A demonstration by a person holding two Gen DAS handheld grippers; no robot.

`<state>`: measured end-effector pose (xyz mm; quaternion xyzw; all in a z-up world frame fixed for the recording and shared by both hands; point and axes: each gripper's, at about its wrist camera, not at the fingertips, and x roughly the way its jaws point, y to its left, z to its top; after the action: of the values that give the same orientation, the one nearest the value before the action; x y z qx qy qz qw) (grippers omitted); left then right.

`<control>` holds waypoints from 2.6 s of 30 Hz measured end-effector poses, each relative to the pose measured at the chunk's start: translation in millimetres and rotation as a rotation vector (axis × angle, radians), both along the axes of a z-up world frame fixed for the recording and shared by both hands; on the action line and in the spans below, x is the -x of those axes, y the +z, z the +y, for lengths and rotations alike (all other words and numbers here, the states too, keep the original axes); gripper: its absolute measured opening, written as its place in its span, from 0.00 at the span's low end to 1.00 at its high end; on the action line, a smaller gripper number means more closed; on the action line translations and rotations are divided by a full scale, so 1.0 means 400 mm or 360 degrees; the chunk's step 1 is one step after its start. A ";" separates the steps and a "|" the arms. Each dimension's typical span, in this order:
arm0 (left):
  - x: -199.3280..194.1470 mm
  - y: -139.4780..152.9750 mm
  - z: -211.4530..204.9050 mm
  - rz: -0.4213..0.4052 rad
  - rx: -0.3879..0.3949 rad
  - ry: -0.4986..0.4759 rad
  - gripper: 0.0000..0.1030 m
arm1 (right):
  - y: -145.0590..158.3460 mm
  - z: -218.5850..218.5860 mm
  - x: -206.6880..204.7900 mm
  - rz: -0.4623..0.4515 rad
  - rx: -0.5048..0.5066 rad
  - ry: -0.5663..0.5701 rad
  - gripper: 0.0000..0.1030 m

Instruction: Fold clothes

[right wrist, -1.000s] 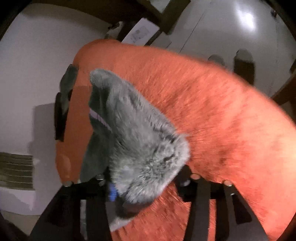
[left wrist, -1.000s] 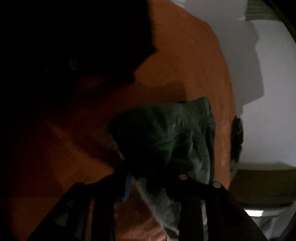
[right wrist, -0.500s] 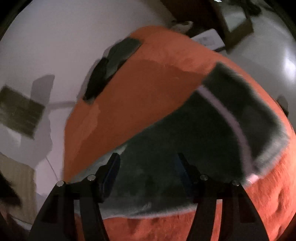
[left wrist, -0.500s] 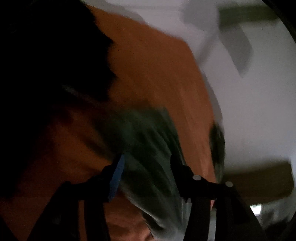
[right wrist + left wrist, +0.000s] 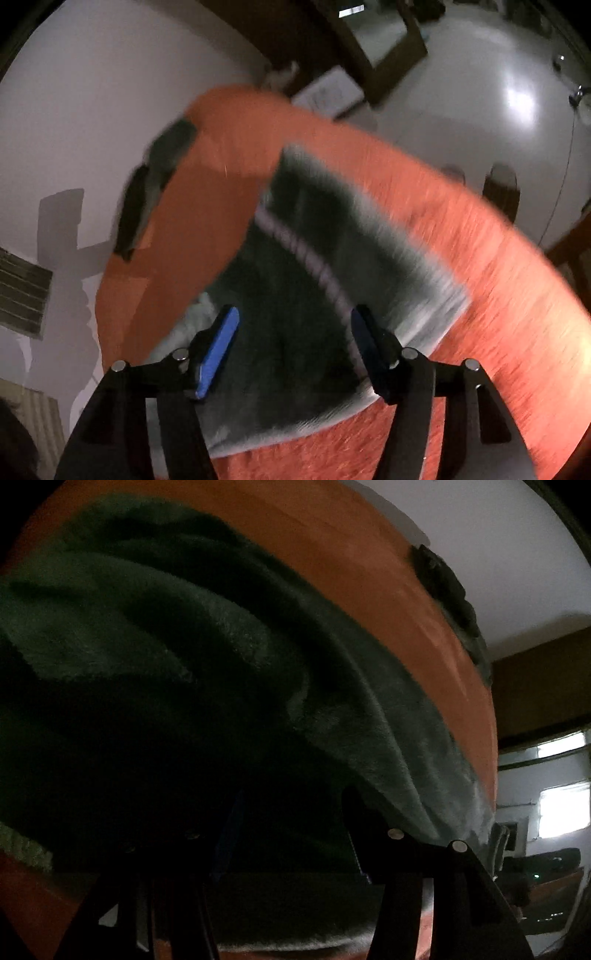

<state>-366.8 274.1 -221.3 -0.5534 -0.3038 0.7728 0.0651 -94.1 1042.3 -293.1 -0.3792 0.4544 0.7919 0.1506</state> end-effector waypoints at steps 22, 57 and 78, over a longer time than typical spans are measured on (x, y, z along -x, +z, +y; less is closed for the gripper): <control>-0.080 0.015 0.092 0.0227 0.0666 -0.0235 0.86 | -0.093 -0.273 0.263 -0.0551 -0.0849 0.0536 0.91; 0.293 0.210 -0.478 -0.0020 0.0829 -0.0146 0.63 | -0.101 -0.937 0.390 -0.0305 -0.0863 0.1444 0.99; 0.221 0.184 -0.632 -0.0046 0.0630 -0.0064 0.62 | -0.103 -0.917 0.365 -0.0319 -0.0866 0.1393 1.00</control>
<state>-455.0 21.3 -147.7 -0.5724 -0.1358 0.8079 -0.0340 -240.2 675.7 -334.1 -0.5545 0.0147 0.8300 -0.0584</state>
